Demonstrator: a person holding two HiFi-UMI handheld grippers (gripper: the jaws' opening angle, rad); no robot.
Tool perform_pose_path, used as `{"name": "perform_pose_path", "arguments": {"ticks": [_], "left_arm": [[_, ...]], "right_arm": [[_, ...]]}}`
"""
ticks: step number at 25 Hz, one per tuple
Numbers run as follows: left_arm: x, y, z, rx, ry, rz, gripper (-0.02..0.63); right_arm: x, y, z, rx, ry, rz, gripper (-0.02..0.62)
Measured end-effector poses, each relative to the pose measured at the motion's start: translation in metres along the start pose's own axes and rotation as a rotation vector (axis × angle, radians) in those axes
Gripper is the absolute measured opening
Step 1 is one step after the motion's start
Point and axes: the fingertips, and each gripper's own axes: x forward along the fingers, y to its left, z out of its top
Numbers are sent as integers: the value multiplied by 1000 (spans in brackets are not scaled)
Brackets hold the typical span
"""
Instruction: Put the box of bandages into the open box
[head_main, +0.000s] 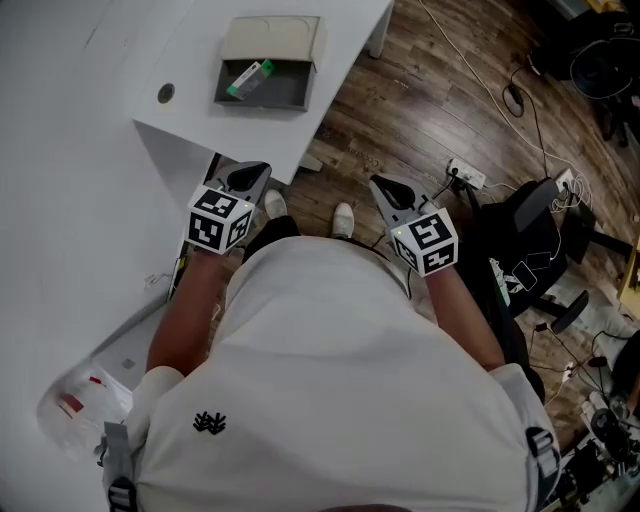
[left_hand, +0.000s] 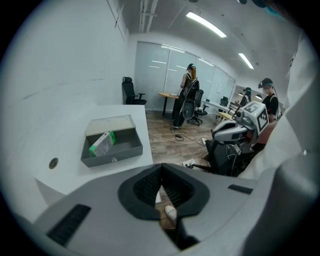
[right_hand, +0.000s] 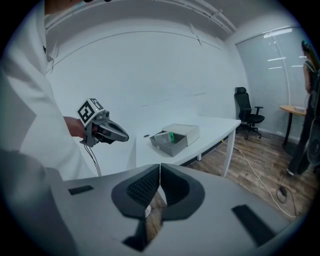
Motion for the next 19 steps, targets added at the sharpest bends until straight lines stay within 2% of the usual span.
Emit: {"name": "perform_pose_path", "arguments": {"ticks": [6, 12, 15, 19], "left_arm": [[-1, 4, 6, 14, -11, -27, 8], [-8, 8, 22, 52, -66, -68, 8], [-25, 15, 20, 50, -98, -84, 8], [-58, 36, -2, 25, -109, -97, 8]], "right_arm": [[4, -1, 4, -1, 4, -24, 8], [16, 10, 14, -17, 20, -36, 8], [30, 30, 21, -38, 33, -14, 8], [59, 70, 31, -68, 49, 31, 8]]}}
